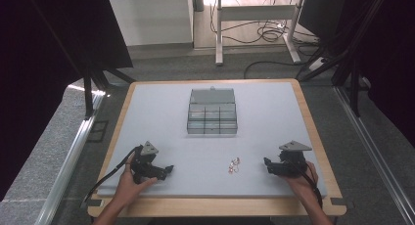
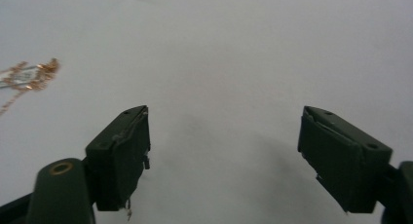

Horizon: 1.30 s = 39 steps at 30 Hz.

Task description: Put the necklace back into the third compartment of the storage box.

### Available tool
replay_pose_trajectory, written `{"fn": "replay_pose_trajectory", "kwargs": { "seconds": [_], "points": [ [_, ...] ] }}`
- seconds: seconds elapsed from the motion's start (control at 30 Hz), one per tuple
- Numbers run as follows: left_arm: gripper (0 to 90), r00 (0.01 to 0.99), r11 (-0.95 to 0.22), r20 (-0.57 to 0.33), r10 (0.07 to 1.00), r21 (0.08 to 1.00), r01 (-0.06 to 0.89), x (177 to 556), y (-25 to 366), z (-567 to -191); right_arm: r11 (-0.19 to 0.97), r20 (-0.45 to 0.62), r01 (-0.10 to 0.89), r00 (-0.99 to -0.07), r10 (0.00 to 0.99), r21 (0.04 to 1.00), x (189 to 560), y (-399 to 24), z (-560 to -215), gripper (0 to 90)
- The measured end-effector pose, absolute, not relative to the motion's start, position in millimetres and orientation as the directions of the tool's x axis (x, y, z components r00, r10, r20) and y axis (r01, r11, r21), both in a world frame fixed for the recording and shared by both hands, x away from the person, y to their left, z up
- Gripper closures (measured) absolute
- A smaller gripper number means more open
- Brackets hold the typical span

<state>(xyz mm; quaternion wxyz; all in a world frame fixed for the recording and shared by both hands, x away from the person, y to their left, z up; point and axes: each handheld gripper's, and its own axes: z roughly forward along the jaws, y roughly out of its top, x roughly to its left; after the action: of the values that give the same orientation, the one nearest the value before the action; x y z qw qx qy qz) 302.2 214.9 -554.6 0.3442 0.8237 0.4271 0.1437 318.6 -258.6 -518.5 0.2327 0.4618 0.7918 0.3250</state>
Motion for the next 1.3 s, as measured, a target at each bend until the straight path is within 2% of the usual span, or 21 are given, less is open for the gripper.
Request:
{"fn": "replay_pose_trajectory", "kwargs": {
  "seconds": [0.3,0.57,0.9,1.3],
  "points": [
    [0.0,0.594,-0.398,-0.057,0.802,0.690,0.605,302,215,-555,0.364,-0.059,0.524,-0.509,0.859,0.770,309,-250,-508,26.5],
    [0.0,0.594,-0.397,-0.058,0.803,0.690,0.605,302,215,-555,0.370,-0.018,0.492,-0.583,0.812,0.788,300,-238,-499,36.7],
    [0.0,0.594,-0.397,-0.058,0.803,0.690,0.605,302,215,-555,0.403,-0.011,0.475,-0.636,0.771,0.782,296,-223,-495,40.6],
    [0.0,0.593,-0.397,-0.058,0.803,0.690,0.605,302,215,-555,0.485,-0.017,0.450,-0.720,0.693,0.750,302,-186,-489,46.7]
  ]
}}
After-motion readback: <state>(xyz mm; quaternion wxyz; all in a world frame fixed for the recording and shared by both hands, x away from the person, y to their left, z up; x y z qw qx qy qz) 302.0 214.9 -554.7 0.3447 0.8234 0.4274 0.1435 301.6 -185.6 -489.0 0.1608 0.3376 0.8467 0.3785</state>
